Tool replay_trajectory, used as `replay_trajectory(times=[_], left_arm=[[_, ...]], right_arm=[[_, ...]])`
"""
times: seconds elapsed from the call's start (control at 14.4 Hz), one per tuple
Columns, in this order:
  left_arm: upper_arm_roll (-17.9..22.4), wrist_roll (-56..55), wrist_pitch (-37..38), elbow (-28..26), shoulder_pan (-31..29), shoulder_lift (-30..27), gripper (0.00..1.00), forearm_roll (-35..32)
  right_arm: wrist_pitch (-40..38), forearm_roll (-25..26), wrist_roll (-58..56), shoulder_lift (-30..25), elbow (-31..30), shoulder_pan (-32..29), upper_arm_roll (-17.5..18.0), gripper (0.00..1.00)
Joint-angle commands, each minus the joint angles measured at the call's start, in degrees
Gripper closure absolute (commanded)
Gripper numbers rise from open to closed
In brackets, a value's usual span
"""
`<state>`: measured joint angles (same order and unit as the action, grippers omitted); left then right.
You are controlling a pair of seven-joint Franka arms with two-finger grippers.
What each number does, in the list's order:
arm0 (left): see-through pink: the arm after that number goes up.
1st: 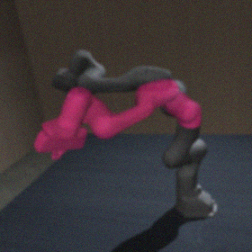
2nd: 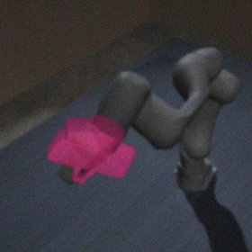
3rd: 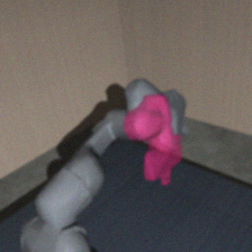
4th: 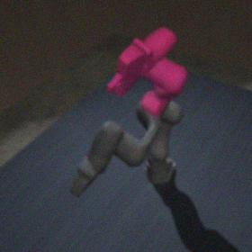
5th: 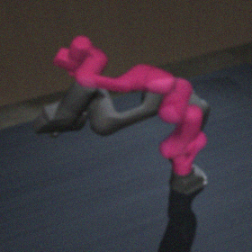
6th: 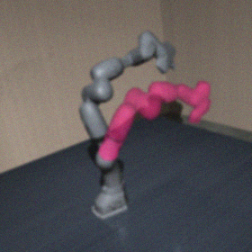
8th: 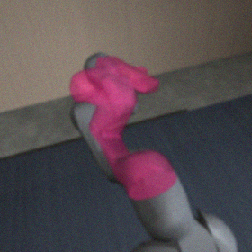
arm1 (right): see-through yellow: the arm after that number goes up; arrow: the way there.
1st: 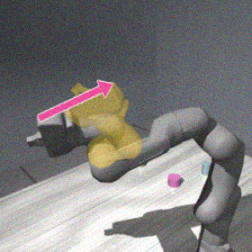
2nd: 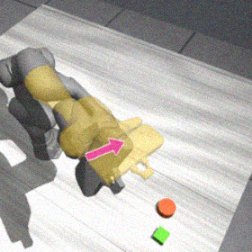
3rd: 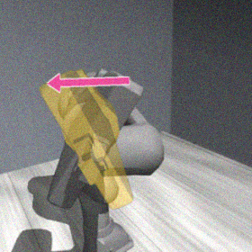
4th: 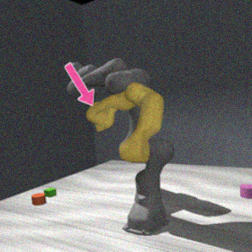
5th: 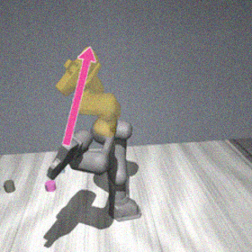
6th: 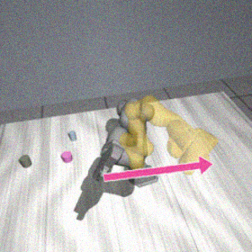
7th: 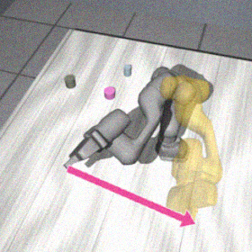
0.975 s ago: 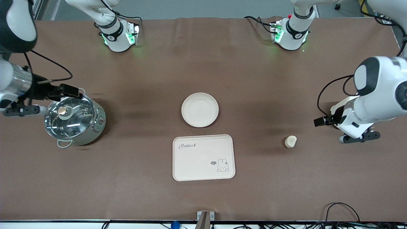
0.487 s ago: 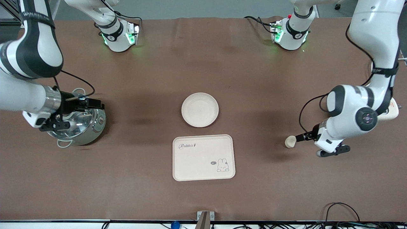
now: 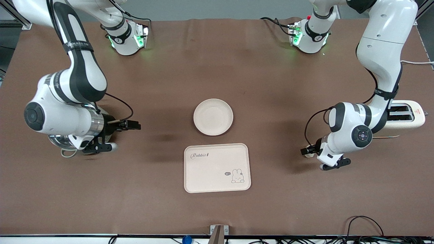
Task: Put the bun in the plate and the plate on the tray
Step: 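Grasp the bun with the left gripper while the right gripper nears the plate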
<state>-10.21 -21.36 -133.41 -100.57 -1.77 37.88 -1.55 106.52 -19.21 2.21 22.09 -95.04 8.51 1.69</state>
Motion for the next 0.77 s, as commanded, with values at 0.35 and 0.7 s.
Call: replay_trajectory(times=[0.35, 0.7], left_arm=[[-4.1, -6.8, 0.5, 0.6, 0.3, -1.0, 0.69, 0.1], [-16.5, -27.2, 2.8, 2.6, 0.7, -1.8, 0.69, 0.0]], right_arm=[[3.2, -2.8, 0.2, 4.5, 0.3, 4.1, -0.2, 0.0], [12.9, -2.9, 0.2, 5.1, -6.1, 6.9, -0.1, 0.0]])
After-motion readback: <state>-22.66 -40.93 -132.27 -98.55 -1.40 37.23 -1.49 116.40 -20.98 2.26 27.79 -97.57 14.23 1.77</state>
